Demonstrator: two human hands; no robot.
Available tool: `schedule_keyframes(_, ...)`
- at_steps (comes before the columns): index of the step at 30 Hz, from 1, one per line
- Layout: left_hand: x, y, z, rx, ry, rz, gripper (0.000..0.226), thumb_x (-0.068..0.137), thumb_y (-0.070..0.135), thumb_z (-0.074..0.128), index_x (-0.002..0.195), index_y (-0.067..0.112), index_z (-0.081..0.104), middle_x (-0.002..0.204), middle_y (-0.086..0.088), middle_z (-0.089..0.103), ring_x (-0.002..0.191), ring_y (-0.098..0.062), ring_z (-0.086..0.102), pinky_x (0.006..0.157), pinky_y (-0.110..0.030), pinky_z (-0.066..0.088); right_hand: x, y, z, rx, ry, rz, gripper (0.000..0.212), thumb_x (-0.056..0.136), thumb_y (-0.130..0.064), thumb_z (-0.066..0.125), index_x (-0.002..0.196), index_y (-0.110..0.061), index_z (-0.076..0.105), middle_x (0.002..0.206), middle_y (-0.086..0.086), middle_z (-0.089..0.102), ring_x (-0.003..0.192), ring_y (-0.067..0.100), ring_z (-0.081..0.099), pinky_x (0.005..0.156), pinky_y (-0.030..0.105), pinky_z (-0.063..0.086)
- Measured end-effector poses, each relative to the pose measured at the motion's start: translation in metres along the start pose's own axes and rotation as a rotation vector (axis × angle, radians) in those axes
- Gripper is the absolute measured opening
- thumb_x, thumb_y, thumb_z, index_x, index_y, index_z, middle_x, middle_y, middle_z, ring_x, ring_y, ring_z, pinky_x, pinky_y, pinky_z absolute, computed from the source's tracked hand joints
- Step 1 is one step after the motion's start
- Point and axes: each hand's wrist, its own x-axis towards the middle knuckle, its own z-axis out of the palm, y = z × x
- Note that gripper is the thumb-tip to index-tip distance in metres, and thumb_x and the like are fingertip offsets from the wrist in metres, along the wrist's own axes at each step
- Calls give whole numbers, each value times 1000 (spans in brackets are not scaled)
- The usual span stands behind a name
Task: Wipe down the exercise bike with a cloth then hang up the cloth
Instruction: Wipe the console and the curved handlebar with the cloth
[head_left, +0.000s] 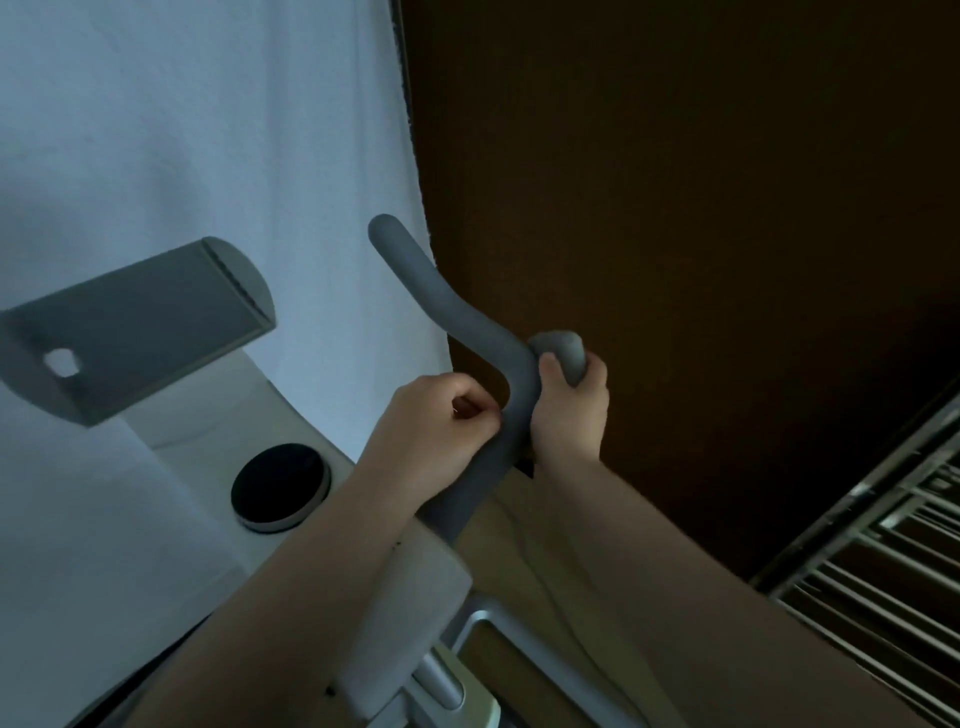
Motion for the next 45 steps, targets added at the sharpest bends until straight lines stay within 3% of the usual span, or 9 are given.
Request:
schedule_keyframes(5,1,0,1,-14,-6,-12,8,88,26,61,86,29,69,83,15,67,78,0,61,74,-24,52,-29,9,-21,114,-70,101,24,96,-29,54,120,-28,48,105,-6,62,95,10,61,77,29,53)
schedule_keyframes(8,1,1,1,-14,-4,-7,8,88,25,62,87,27,69,82,14,67,78,-1,61,75,-26,54,-12,6,-16,123,-42,230,23,96,-31,54,117,-22,48,105,0,63,95,18,63,81,35,53)
schedule_keyframes(11,1,0,1,-9,-2,-9,8,88,25,62,87,27,69,83,14,67,77,0,61,74,-25,54,7,-15,-4,103,-61,269,40,95,-34,54,130,-17,48,109,5,65,99,25,64,89,44,53)
schedule_keyframes(17,3,0,1,-3,-19,8,6,89,27,61,89,28,67,83,14,66,79,0,61,79,-26,53,-48,9,-17,85,-34,-39,39,92,-15,60,120,-29,37,122,1,52,109,14,55,87,30,51)
schedule_keyframes(19,2,0,1,-2,-20,-2,7,89,27,61,90,27,68,84,13,67,79,-1,61,78,-26,53,-26,1,-8,-101,-16,-182,36,92,-16,60,120,-27,40,128,1,48,108,10,50,80,17,43)
schedule_keyframes(27,1,-1,1,-11,-7,4,10,88,30,60,90,25,69,82,11,67,76,-1,61,74,-24,52,-23,3,-25,-492,-203,-627,47,94,-19,58,138,-25,44,142,-4,39,115,-3,36,75,-3,36)
schedule_keyframes(33,1,-2,1,-9,-15,2,10,88,34,63,90,26,68,83,13,67,76,0,61,71,-15,49,14,-21,3,-653,-254,-692,48,95,-26,58,141,-25,44,140,-4,47,120,14,52,86,17,40)
schedule_keyframes(37,1,-2,1,-45,-20,4,8,84,34,65,87,27,68,80,12,68,75,1,62,74,-23,54,3,-9,-14,-698,-308,-826,50,92,-19,62,139,-24,48,144,-4,46,128,14,47,99,21,39)
schedule_keyframes(45,6,-3,3,14,-29,-28,5,84,38,64,85,33,65,80,16,67,74,3,60,72,-15,48,51,-46,44,-772,-558,-744,47,96,-29,56,141,-26,41,139,-2,48,121,17,49,90,22,38)
